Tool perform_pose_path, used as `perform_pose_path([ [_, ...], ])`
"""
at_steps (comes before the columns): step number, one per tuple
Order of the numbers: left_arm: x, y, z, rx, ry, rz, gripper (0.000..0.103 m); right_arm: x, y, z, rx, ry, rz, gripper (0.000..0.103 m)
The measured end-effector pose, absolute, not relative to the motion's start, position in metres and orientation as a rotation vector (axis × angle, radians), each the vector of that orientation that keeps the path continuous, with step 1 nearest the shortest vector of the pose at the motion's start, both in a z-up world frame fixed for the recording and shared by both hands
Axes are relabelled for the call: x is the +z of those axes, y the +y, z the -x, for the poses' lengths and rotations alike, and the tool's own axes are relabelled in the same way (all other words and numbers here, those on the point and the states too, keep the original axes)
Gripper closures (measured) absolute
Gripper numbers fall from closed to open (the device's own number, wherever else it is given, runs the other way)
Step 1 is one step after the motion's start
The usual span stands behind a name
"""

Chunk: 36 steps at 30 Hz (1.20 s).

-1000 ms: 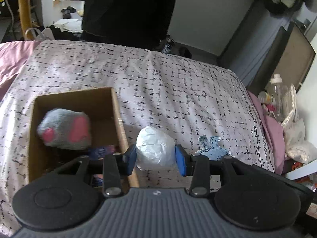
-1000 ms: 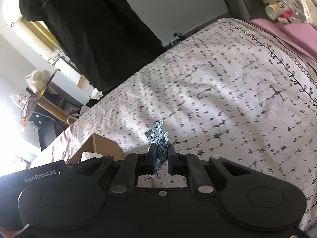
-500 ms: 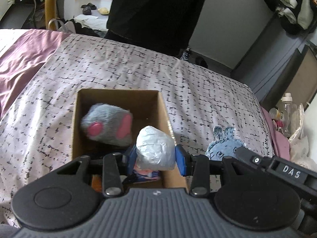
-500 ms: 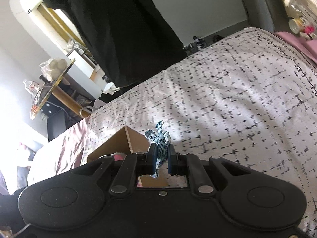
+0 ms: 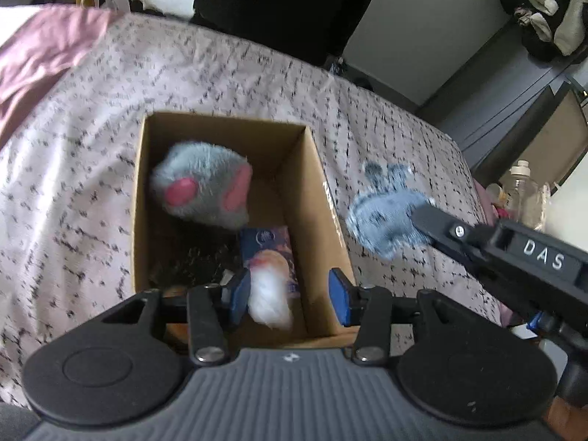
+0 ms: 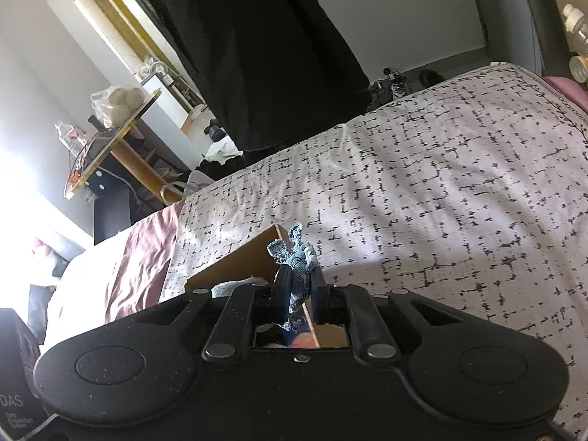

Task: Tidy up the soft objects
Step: 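Carry the white ball and grey-blue plush over the box with both tools, then open both tools to drop the white ball and plush into the box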

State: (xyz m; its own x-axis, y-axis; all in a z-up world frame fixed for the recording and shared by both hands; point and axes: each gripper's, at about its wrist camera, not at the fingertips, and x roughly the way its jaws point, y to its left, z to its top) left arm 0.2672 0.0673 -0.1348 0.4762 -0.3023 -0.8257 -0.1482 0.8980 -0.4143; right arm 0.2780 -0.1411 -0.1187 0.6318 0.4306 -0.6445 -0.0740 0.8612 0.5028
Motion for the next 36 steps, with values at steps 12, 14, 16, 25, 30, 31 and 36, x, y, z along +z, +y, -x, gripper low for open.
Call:
perform_pose_path([
  [12, -0.139, 0.105, -0.272, -0.041, 1.064, 0.534, 0.052, -0.119, -0.102, -0.292, 0.318, 0.849, -0.382, 0.092],
  [14, -0.138, 0.112, -0.272, -0.029, 1.062, 0.542, 0.051, -0.119, -0.098, -0.298, 0.325, 0.846, -0.371, 0.092],
  [16, -0.139, 0.118, -0.272, -0.017, 1.06, 0.549, 0.051, -0.12, -0.096, -0.304, 0.339, 0.854, -0.382, 0.087],
  [25, -0.134, 0.128, -0.273, 0.021, 1.058, 0.52, 0.037, -0.124, -0.095, -0.298, 0.324, 0.887, -0.389, 0.07],
  [30, -0.122, 0.123, -0.27, 0.03, 1.041, 0.483, 0.027, -0.121, -0.101, -0.285, 0.323, 0.9, -0.389, 0.07],
  [31, -0.119, 0.122, -0.268, 0.027, 1.04, 0.481, 0.026, -0.12, -0.104, -0.281, 0.323, 0.902, -0.39, 0.07],
  [36, -0.102, 0.113, -0.258, 0.012, 1.041, 0.444, 0.019, -0.111, -0.117, -0.265, 0.317, 0.907, -0.394, 0.062],
])
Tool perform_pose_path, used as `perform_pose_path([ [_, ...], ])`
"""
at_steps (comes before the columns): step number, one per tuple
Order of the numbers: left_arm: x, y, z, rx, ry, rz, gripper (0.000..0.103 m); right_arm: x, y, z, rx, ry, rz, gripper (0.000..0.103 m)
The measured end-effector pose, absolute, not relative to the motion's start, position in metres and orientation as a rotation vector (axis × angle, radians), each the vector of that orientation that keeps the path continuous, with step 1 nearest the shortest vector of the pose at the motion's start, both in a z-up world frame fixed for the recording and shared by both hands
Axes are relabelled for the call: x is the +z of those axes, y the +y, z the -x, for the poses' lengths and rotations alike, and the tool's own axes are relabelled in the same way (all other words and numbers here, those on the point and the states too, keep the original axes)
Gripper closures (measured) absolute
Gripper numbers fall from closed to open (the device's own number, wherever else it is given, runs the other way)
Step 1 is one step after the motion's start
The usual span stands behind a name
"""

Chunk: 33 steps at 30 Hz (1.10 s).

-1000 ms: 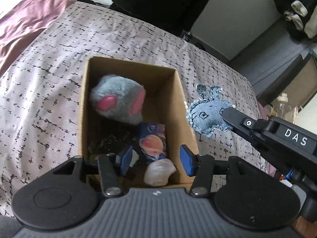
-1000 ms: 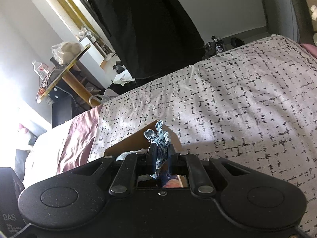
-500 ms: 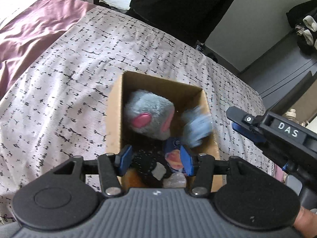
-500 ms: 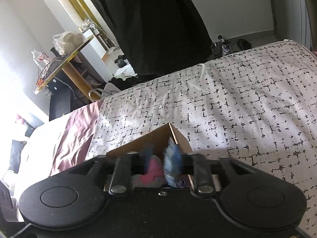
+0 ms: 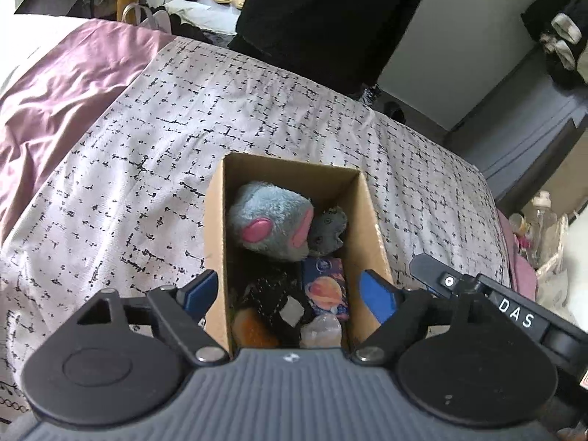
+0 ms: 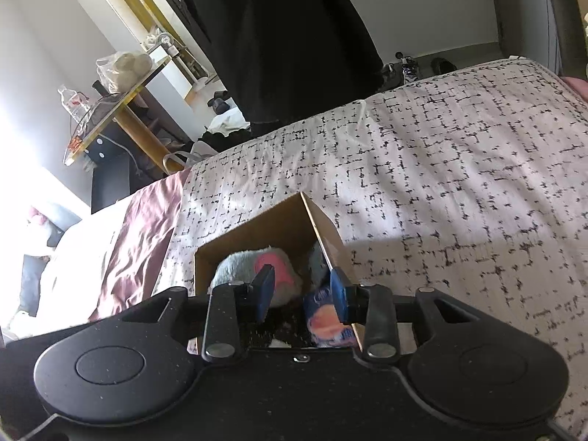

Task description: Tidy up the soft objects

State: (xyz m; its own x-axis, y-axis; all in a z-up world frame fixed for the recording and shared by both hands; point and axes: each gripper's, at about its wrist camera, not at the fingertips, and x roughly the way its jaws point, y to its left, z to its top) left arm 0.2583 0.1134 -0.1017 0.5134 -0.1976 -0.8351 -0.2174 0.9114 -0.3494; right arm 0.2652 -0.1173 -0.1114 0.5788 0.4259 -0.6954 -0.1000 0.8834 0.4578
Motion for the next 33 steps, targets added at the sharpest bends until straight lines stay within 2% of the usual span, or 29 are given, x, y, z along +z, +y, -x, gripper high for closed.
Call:
perform_pose_path([
  [1, -0.098, 0.111, -0.256, 0.008, 1.041, 0.435, 0.018, -0.109, -0.121, -0.261, 0.312, 0.902, -0.395, 0.057],
  [5, -0.085, 0.104, -0.241, -0.009, 1.028, 0.397, 0.013, -0.099, -0.136, -0.247, 0.303, 0.888, -0.403, 0.054],
  [16, -0.057, 0.092, -0.199, -0.015, 1.006, 0.315, 0.01, -0.081, -0.179, -0.196, 0.279, 0.836, -0.435, 0.026],
  [19, -0.048, 0.089, -0.187, -0.022, 0.994, 0.291, 0.005, -0.077, -0.186, -0.184, 0.284, 0.828, -0.436, 0.019],
  [24, -0.04, 0.082, -0.169, -0.021, 0.985, 0.264, 0.002, -0.068, -0.196, -0.167, 0.298, 0.825, -0.433, 0.01],
  [27, -0.037, 0.08, -0.16, -0.027, 0.985, 0.254, 0.002, -0.064, -0.2, -0.158, 0.278, 0.825, -0.41, 0.009],
  [33, -0.028, 0.073, -0.14, -0.043, 0.969, 0.228, 0.002, -0.056, -0.205, -0.14, 0.273, 0.817, -0.397, 0.002],
])
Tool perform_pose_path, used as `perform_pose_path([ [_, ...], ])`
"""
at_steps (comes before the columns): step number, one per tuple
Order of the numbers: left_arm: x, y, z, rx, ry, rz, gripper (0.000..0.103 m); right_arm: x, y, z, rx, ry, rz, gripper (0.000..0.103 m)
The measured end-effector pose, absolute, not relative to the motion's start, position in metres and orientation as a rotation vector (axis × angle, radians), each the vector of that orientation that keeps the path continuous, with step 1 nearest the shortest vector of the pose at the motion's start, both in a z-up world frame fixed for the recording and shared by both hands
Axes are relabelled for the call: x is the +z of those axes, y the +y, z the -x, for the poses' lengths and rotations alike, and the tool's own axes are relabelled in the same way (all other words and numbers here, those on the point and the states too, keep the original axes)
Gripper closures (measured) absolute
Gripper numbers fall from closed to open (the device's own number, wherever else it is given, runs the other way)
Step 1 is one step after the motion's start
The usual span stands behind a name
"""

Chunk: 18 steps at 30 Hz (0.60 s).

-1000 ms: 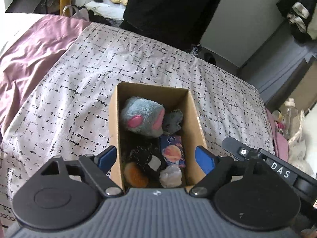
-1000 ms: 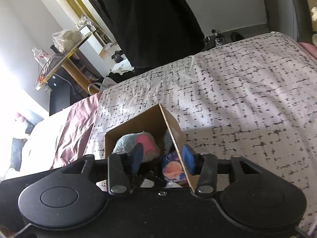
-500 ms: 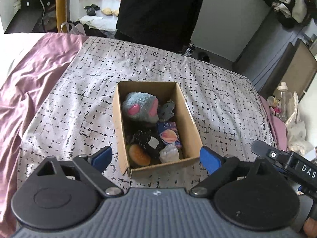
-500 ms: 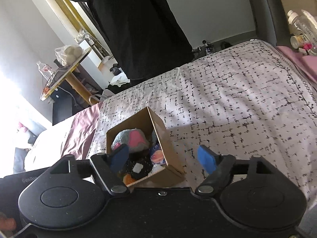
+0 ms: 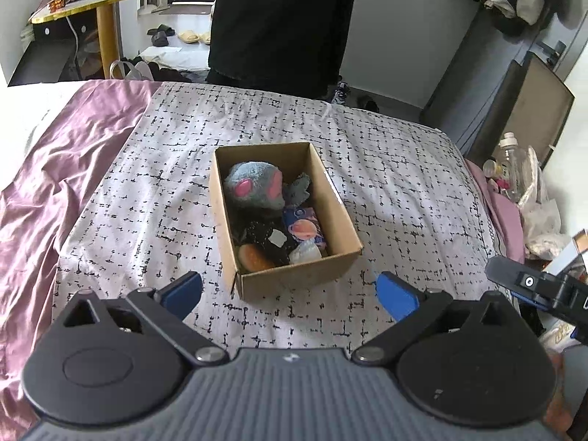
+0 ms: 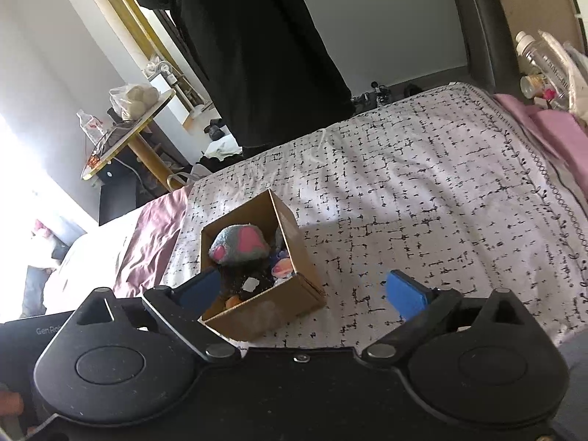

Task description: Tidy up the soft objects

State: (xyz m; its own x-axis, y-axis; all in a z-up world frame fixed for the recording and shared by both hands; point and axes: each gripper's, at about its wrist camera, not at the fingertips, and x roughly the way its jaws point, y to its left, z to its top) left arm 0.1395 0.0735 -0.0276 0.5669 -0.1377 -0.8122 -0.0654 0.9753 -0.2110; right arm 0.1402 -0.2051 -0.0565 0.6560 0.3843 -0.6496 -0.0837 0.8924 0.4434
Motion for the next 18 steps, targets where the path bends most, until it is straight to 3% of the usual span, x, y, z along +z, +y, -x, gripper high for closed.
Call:
perform_pose_path([
  [18, 0.003, 0.07, -0.081, -0.031, 0.887, 0.175, 0.002, -0.027, -0.206, -0.092, 0.302, 0.776, -0.305, 0.0],
])
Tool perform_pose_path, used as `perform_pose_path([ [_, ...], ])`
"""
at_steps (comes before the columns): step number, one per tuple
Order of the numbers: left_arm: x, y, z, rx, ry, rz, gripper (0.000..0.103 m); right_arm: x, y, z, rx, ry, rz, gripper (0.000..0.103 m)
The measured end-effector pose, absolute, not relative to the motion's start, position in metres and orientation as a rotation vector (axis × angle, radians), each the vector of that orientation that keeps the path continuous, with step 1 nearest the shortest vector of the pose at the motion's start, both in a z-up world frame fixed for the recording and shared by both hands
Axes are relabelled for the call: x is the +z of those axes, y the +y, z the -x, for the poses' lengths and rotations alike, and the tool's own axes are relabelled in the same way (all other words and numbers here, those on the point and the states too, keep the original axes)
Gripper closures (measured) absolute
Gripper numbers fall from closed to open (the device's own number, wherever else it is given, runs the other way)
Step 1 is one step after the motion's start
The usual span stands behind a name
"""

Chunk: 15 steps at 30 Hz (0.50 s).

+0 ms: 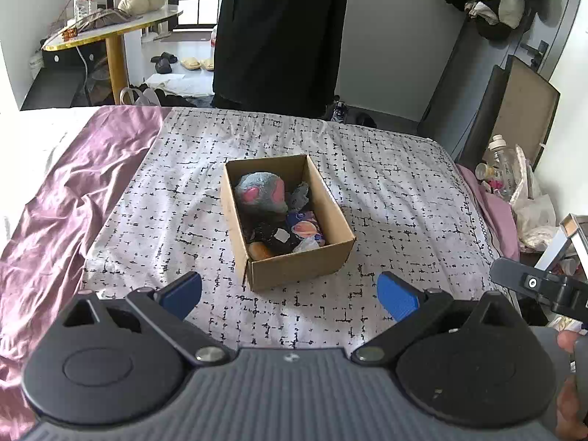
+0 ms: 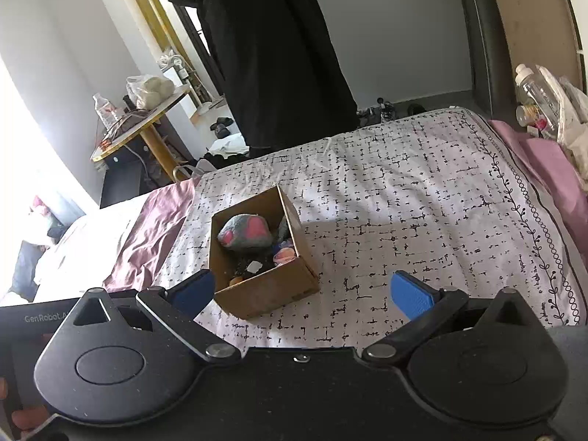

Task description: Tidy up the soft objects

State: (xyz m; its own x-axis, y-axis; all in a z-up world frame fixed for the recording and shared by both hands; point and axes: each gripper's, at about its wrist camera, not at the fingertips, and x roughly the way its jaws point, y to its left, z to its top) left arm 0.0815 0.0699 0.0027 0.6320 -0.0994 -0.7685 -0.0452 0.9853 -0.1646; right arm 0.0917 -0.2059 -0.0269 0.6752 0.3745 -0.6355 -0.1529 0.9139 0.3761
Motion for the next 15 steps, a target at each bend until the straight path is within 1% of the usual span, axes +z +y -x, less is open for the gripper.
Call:
perform_pose_path([
  [15, 0.013, 0.06, -0.037, -0.034, 0.833, 0.116, 0.002, -0.013, -0.199, -0.053, 0.337, 0.744, -0.223, 0.0],
])
